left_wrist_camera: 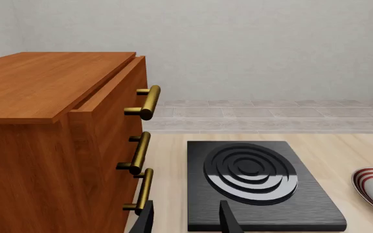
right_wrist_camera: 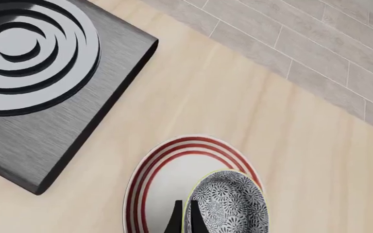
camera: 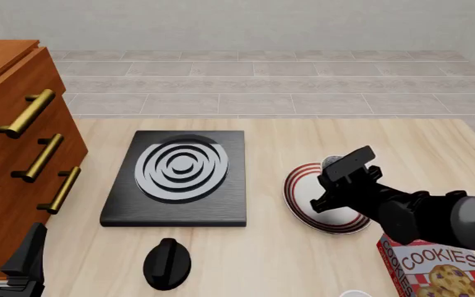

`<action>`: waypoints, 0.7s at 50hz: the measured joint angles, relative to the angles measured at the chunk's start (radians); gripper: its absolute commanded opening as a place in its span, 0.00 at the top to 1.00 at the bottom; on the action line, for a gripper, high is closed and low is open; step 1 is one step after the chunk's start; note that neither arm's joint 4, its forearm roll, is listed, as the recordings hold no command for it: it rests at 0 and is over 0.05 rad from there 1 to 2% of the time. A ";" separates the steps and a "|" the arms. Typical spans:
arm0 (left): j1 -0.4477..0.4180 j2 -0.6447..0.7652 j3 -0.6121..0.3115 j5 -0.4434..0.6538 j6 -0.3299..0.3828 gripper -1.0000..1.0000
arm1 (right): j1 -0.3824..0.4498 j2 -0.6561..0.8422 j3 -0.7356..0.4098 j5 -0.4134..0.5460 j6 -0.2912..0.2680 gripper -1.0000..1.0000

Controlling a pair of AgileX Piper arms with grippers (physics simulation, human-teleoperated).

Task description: Pick the akita bowl on the cookies box and place it on the plate.

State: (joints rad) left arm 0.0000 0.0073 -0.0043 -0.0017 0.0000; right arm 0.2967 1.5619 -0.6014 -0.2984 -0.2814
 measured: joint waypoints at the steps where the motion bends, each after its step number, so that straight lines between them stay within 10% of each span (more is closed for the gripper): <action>1: 0.000 0.000 0.000 0.000 0.000 0.00 | 0.000 0.002 0.000 -0.002 0.001 1.00; 35: 0.000 0.000 0.000 0.000 0.000 0.00 | -0.008 0.045 0.018 -0.059 0.017 1.00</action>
State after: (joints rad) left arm 0.0000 0.0073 -0.0043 -0.0017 0.0000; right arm 0.2882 1.6074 -0.5837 -0.3575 -0.2645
